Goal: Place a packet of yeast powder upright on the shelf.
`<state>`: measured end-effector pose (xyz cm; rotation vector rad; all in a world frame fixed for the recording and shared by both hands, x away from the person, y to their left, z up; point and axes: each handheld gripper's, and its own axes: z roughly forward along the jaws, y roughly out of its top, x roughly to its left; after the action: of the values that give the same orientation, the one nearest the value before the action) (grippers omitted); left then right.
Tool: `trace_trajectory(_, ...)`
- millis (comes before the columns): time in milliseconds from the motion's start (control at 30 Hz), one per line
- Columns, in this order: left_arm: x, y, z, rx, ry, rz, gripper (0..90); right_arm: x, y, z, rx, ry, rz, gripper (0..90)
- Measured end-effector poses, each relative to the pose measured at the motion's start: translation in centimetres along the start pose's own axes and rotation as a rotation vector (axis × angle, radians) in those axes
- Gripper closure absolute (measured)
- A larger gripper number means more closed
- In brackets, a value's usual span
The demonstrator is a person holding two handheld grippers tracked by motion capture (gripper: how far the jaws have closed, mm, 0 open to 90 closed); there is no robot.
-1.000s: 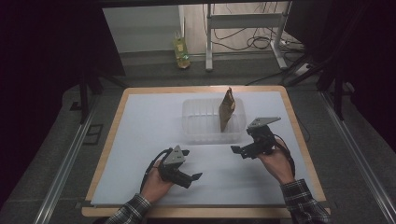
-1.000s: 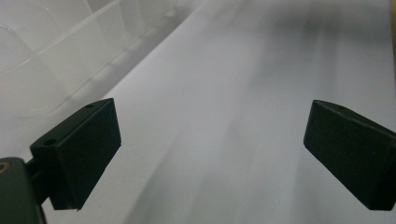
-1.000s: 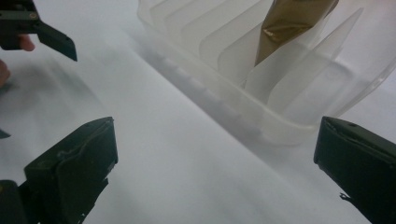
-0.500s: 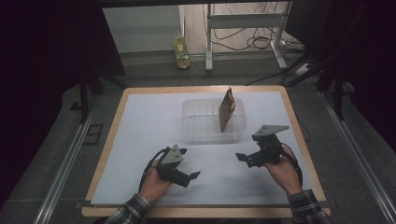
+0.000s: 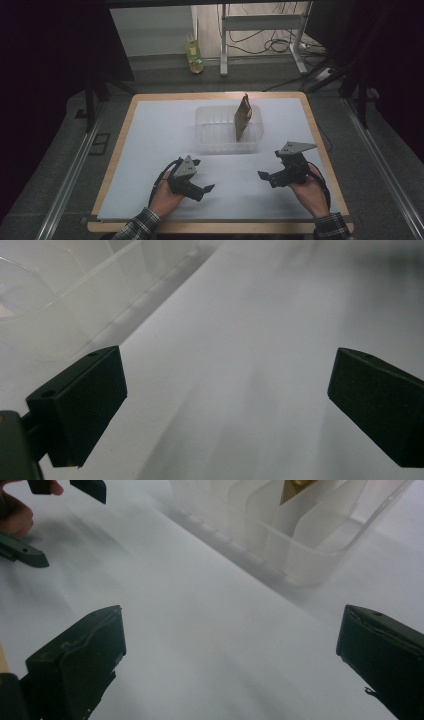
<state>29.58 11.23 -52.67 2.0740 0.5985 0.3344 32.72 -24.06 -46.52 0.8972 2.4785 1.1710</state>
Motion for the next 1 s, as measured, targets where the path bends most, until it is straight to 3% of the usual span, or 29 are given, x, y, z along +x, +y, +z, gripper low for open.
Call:
trace_trajectory(533, -0.2, -0.1, 0.2, 0.015, -0.006, 0.009, 2.3, 0.1, -2.9, -1.9, -0.005, -0.036, 0.012, 0.0)
trace_trajectory(1000, -0.1, -0.2, 0.4, 0.028, 0.010, 0.005, 1.7, -0.6, -6.5, -3.0, 0.064, -0.082, 0.036, 0.0)
